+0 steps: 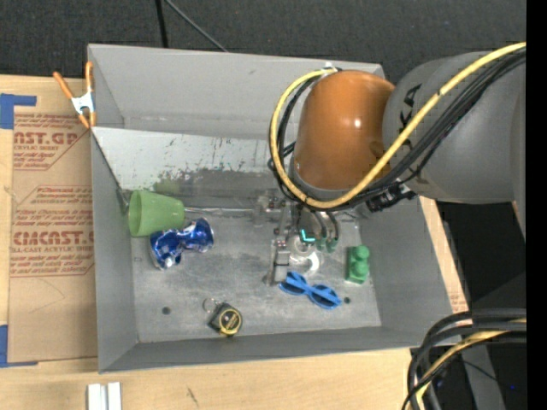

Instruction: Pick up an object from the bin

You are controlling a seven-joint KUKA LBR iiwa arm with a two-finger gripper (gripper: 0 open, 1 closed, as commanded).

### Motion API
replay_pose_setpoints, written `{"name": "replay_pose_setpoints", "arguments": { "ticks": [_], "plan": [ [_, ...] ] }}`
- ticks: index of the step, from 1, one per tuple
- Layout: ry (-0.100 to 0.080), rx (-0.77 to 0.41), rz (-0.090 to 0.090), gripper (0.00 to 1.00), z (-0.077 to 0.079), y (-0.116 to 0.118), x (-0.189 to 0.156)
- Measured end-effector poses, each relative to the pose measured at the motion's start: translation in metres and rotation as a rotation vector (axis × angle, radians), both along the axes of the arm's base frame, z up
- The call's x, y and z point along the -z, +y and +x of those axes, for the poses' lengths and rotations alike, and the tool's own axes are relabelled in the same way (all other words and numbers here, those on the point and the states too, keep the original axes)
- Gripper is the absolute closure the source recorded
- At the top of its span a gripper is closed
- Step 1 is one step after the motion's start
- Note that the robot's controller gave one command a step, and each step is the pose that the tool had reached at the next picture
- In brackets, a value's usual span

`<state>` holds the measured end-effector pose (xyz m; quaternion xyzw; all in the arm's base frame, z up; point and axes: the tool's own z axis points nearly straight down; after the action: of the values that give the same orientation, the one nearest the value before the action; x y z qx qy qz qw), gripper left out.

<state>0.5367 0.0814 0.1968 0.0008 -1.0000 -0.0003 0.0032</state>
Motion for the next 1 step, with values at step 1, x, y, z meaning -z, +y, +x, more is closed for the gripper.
{"name": "replay_pose_setpoints", "arguments": {
  "ticks": [1],
  "plan": [
    [-0.003,-0.157,0.001,0.0,0.0262,0.0696,0.1314]
  ]
}}
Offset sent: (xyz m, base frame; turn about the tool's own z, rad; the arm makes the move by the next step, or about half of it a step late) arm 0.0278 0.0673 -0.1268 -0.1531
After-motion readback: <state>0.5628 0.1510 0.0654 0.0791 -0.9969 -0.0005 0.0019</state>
